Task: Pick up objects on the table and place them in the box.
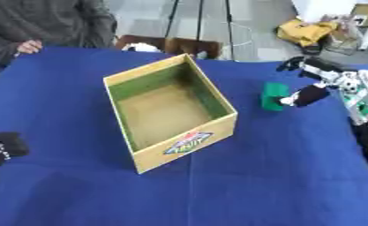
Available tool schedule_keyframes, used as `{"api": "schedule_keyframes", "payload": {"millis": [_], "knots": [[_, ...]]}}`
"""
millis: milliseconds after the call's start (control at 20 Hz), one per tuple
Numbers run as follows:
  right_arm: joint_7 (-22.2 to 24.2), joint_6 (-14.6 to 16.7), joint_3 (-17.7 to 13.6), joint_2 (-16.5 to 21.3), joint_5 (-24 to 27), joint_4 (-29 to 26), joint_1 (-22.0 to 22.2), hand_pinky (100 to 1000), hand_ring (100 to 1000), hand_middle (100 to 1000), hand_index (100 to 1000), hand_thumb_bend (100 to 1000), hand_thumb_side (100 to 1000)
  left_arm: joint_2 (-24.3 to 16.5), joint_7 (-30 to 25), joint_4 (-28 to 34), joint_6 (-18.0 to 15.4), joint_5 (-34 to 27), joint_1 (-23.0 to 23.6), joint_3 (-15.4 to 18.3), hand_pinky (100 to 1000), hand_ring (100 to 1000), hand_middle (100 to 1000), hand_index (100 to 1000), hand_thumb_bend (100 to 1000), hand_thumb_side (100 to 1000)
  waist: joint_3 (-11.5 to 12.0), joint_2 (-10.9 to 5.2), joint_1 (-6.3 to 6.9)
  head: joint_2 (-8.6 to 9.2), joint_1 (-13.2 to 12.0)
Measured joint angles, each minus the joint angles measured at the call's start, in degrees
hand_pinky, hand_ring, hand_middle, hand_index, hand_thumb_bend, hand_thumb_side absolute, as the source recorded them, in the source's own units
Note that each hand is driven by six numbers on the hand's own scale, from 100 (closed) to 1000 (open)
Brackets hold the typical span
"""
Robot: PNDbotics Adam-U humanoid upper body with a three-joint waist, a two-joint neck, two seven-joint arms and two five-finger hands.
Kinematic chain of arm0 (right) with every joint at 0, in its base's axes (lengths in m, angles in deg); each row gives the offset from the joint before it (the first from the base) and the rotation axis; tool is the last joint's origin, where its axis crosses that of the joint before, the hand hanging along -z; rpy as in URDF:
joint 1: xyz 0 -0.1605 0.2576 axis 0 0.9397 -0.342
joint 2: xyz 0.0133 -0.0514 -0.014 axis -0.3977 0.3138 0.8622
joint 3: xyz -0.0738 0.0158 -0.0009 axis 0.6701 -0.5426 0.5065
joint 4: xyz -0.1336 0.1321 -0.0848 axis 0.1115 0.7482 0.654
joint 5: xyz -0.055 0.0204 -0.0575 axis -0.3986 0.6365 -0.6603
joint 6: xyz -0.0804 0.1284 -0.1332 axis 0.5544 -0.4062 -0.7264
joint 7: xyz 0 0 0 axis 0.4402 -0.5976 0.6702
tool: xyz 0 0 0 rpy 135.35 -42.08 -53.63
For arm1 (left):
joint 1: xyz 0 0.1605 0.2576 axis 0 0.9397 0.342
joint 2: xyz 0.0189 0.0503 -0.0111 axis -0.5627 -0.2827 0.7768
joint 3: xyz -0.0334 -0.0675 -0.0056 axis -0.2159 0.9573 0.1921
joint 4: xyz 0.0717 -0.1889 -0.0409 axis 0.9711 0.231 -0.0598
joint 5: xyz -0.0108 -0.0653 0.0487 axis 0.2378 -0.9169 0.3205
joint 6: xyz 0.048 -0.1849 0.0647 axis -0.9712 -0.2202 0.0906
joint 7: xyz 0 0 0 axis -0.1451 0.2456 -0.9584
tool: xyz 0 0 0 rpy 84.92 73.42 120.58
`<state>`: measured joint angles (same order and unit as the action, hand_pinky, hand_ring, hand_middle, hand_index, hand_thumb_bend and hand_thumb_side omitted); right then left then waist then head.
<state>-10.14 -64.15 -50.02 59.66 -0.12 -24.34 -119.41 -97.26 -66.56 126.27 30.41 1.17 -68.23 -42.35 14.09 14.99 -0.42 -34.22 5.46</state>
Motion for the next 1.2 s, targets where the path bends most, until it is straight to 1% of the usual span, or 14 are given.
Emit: {"api": "schedule_keyframes", "payload": {"millis": [450,650,750,800,900,950,1050,1100,1150,1200], "knots": [[0.0,-0.1,-0.2,-0.2,0.0,1.0,0.6,795,904,865,882,400,377,0.0,-0.1,0.0,-0.1,0.0,-0.1,0.0,673,599,556,681,409,1000,0.4,0.65,0.31,0.00,0.2],[-0.2,-0.3,-0.3,-0.2,0.0,1.4,0.9,778,871,830,874,379,371,0.0,-0.1,0.0,-0.1,0.0,-0.1,0.0,673,599,556,681,409,1000,0.4,0.89,0.50,0.00,0.2],[-0.3,-0.4,-0.3,-0.2,0.0,1.5,1.0,757,833,794,862,340,347,0.0,-0.1,0.0,-0.1,0.0,-0.1,0.0,673,599,556,681,409,1000,0.4,0.89,0.63,0.00,0.2],[-0.3,-0.4,-0.3,-0.2,0.0,1.6,1.0,747,818,775,857,295,321,0.0,-0.1,0.1,-0.1,0.0,-0.1,0.0,673,599,556,681,409,1000,0.4,0.89,0.63,0.00,0.2],[-0.4,-0.5,-0.4,-0.2,0.0,1.7,1.0,736,803,728,828,101,194,0.0,-0.1,0.1,-0.1,0.0,-0.1,0.0,673,599,556,681,409,1000,0.4,0.89,0.63,0.00,0.2],[-0.5,-0.7,-0.5,-0.2,0.0,1.7,0.9,731,798,709,817,100,166,0.0,-0.1,0.1,-0.1,0.0,-0.1,0.0,673,599,556,681,409,1000,0.4,0.89,0.63,0.00,0.2],[-0.8,-1.0,-0.7,-0.2,0.0,1.7,0.9,710,777,619,762,100,122,0.0,-0.1,0.1,-0.1,0.0,-0.1,0.0,673,599,556,681,409,1000,0.3,0.88,0.63,-0.01,0.2],[-1.0,-1.2,-0.7,-0.2,0.0,1.7,0.9,705,770,594,739,100,123,0.0,-0.1,0.2,-0.1,0.0,-0.1,0.0,673,599,556,681,409,1000,0.2,0.87,0.63,-0.01,0.2],[-1.2,-1.3,-0.7,-0.2,0.0,1.7,0.9,687,749,530,678,100,121,0.0,-0.1,0.2,-0.1,0.0,-0.1,0.0,673,599,556,681,410,1000,0.1,0.87,0.63,-0.01,0.2],[-1.4,-1.5,-0.7,-0.2,0.0,1.7,0.9,684,745,520,668,100,126,0.0,-0.1,0.2,-0.1,0.0,-0.1,0.0,673,599,555,681,410,1000,0.1,0.87,0.63,-0.01,0.2]]}}
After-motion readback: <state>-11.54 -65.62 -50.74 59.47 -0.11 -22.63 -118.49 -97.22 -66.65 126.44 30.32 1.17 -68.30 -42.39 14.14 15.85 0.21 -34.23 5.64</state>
